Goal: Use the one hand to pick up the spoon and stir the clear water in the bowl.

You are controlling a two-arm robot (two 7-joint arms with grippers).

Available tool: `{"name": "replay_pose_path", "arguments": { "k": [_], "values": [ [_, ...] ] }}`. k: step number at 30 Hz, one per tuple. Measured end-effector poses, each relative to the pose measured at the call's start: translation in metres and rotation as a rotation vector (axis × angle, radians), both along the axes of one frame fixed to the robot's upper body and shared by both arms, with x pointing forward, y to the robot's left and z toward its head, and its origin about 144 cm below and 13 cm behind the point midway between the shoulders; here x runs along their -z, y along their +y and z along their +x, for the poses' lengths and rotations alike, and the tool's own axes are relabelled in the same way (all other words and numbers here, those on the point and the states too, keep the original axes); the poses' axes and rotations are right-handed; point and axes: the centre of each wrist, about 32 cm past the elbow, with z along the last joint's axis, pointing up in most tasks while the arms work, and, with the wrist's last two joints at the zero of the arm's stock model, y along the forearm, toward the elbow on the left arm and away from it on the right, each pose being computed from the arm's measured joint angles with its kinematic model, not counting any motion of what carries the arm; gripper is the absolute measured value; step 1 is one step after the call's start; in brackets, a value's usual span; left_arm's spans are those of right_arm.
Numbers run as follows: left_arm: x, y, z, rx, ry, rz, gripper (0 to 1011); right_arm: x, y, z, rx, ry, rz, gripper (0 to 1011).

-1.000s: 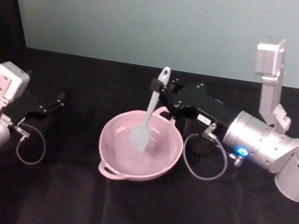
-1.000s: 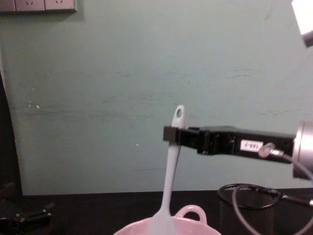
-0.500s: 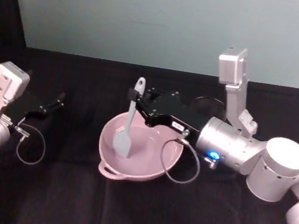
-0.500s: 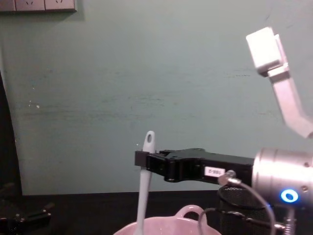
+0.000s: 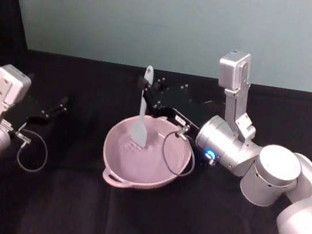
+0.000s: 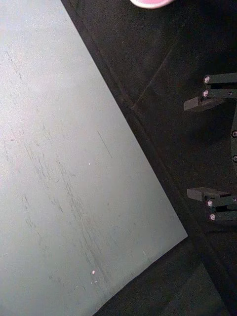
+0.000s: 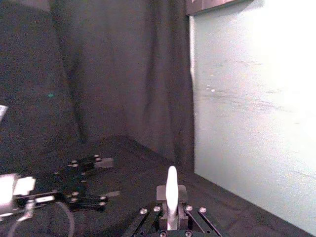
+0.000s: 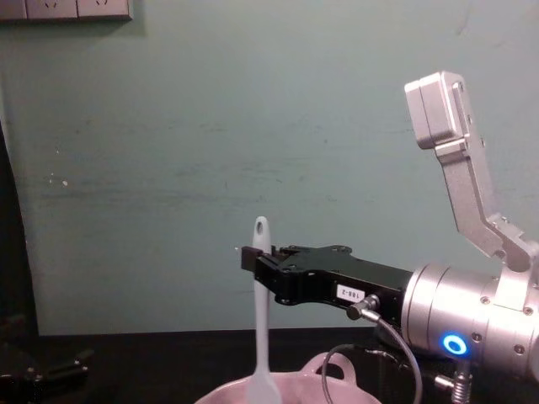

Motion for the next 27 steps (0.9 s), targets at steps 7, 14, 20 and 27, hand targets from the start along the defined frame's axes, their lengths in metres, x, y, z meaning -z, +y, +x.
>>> {"name": "replay_pose_path", "arguments": {
  "k": [7,14,20,27],
  "values": [
    [0.000,0.000,0.000,0.000,0.000,0.000,1011,0.002,-0.006,0.006,0.062,-0.043,-0.027,114],
    [0.000,0.000,0.000,0.000,0.000,0.000,1011,-0.001,-0.022,0.004,0.076,-0.049,-0.066,114],
    [0.000,0.000,0.000,0.000,0.000,0.000,1011,-0.005,-0.035,-0.009,0.040,-0.046,-0.083,114],
    [0.000,0.000,0.000,0.000,0.000,0.000,1011,-0.010,-0.046,-0.034,-0.037,-0.021,-0.064,114]
  ]
}}
